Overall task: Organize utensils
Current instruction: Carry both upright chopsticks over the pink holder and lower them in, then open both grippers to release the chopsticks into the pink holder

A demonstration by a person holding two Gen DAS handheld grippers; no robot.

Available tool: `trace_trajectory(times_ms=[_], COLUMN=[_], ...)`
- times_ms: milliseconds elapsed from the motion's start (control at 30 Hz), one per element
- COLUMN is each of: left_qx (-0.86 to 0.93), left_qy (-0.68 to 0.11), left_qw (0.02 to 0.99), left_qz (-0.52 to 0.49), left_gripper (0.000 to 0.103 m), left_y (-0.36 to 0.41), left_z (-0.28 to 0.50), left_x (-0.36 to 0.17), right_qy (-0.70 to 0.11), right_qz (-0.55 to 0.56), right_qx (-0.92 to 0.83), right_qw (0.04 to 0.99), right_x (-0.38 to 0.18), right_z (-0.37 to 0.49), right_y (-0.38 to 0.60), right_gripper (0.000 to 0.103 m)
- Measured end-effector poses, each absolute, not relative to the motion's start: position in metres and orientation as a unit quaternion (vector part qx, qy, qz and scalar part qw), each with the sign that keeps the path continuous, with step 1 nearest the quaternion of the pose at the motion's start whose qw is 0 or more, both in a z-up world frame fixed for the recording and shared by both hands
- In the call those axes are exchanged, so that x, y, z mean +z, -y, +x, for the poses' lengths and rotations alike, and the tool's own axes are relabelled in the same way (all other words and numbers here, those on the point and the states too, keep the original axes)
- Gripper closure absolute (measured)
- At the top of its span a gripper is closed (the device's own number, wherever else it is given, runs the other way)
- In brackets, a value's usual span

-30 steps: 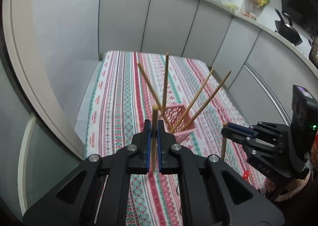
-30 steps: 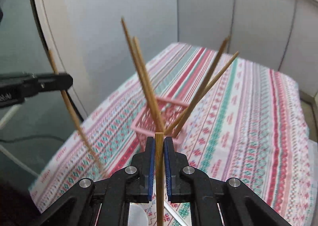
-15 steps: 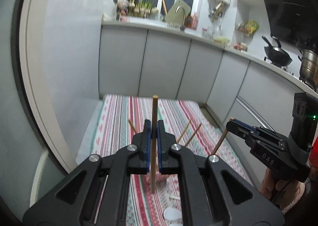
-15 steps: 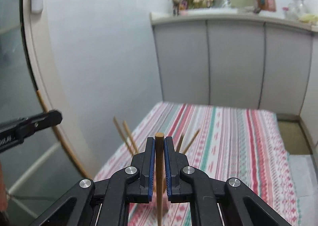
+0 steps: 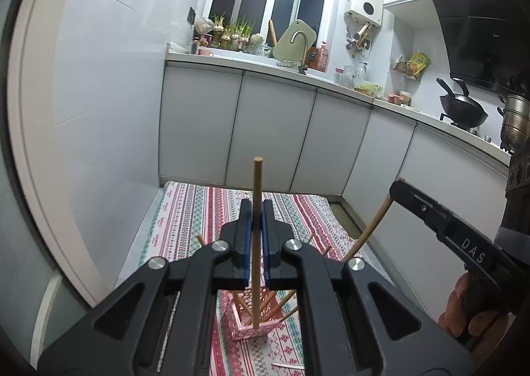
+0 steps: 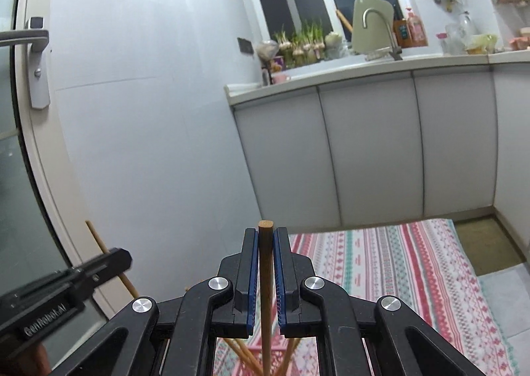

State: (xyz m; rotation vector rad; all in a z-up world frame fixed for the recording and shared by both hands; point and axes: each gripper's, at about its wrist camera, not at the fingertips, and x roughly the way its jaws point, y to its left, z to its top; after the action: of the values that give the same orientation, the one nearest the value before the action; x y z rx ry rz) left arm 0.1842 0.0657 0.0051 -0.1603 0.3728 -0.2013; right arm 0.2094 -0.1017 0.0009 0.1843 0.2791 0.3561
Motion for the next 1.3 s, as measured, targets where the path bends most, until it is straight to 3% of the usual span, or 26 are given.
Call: trace_trajectory(times_ms=[667,1300], left_qx=[-0.107,-0.087], left_qy=[-0.169,-0.229], left_qw=[0.979,0.968], left_qz=[-0.049,-0.054], left_gripper=[0.097,0.097], left_y=[-0.057,-0.064], left_z=[0.194,0.205], left_x=[-0.004,-0.021], right_qy=[-0.149,-0.193], right_qz=[0.085,0.084], right_qx=[0.164,0.173], right_qw=[0.971,0.962], right_x=[-0.027,-0.051], right_z=[0.238,0.253], right_y=[0.090,0.084], right_gripper=[0.095,0.095])
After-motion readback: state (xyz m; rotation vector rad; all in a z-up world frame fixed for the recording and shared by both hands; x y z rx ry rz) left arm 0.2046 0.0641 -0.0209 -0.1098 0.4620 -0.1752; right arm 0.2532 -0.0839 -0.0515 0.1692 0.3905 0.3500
